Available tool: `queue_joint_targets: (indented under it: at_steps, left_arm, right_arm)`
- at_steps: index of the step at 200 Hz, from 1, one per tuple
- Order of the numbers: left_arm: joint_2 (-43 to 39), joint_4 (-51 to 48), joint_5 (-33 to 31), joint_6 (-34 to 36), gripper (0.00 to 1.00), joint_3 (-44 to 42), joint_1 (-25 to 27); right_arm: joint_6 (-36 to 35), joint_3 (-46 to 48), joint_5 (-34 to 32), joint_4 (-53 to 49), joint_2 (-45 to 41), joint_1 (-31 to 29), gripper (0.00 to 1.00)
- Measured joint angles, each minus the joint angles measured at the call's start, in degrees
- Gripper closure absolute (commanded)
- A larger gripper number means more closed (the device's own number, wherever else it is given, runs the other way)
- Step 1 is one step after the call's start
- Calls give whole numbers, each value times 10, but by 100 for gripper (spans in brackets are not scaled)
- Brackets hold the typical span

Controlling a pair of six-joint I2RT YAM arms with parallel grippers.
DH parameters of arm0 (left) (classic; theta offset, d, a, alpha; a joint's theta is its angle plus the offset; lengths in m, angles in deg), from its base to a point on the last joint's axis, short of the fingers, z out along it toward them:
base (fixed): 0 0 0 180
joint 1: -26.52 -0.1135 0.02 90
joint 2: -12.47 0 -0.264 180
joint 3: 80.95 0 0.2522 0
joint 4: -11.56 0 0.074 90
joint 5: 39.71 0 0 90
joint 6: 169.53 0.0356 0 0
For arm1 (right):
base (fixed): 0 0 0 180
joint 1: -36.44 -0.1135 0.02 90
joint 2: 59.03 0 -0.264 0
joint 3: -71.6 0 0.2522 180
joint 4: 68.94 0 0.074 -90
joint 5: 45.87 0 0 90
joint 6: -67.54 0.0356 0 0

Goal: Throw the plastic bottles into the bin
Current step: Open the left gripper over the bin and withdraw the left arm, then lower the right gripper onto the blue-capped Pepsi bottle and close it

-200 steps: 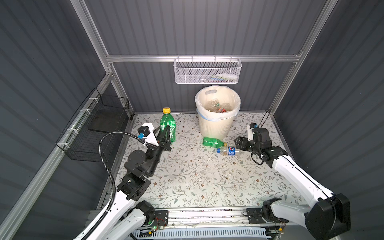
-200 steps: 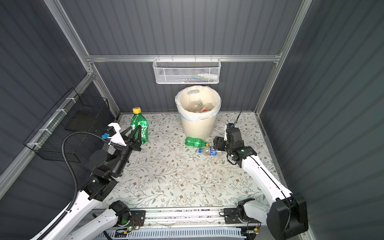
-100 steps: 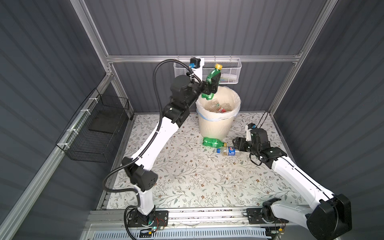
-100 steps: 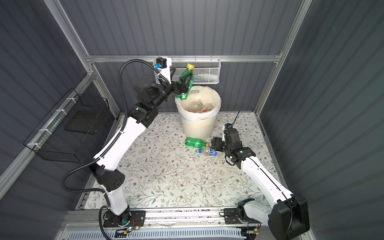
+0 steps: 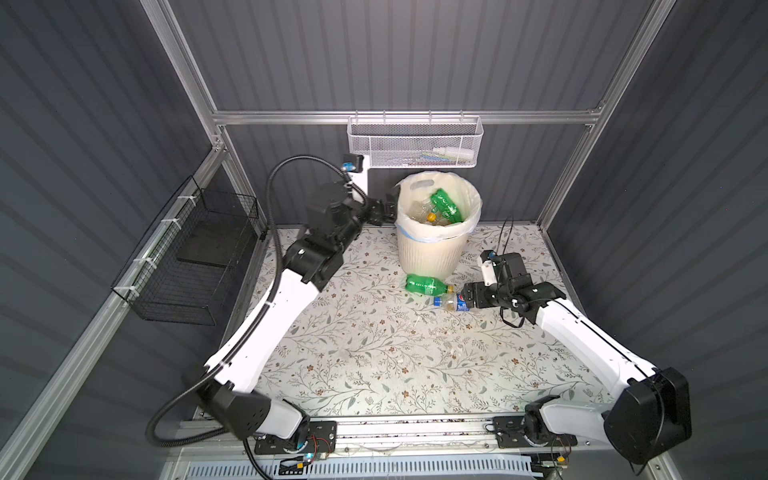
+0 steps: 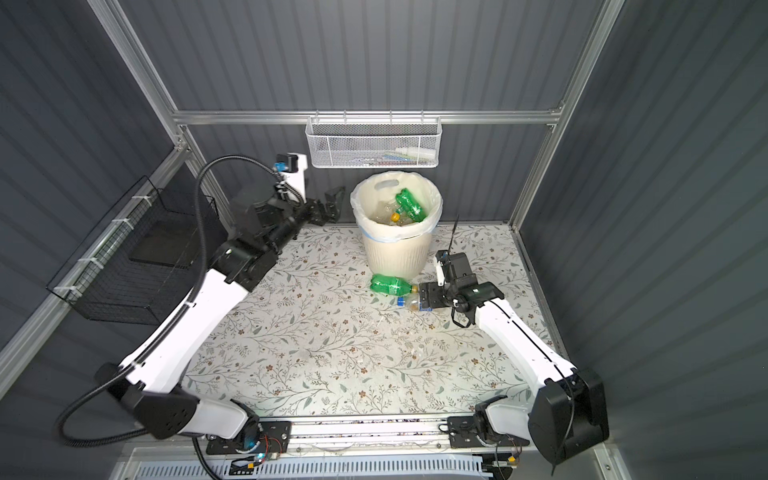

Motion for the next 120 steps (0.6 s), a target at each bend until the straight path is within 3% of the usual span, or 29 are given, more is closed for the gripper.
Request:
queue_joint_targets:
  at_steps: [25, 57, 120]
  left_arm:
    - [-53, 22, -2, -18, 0, -93, -49]
    - [-53, 9, 12, -47, 0, -208, -96]
    - [-73, -11, 31, -95, 0, -334, -132]
  right_arm:
    - [-65, -13, 10, -23, 29, -1, 7]
    - [-159, -17, 16, -41, 64, -7, 5]
    - [-345, -44, 17, -32, 120, -15, 3]
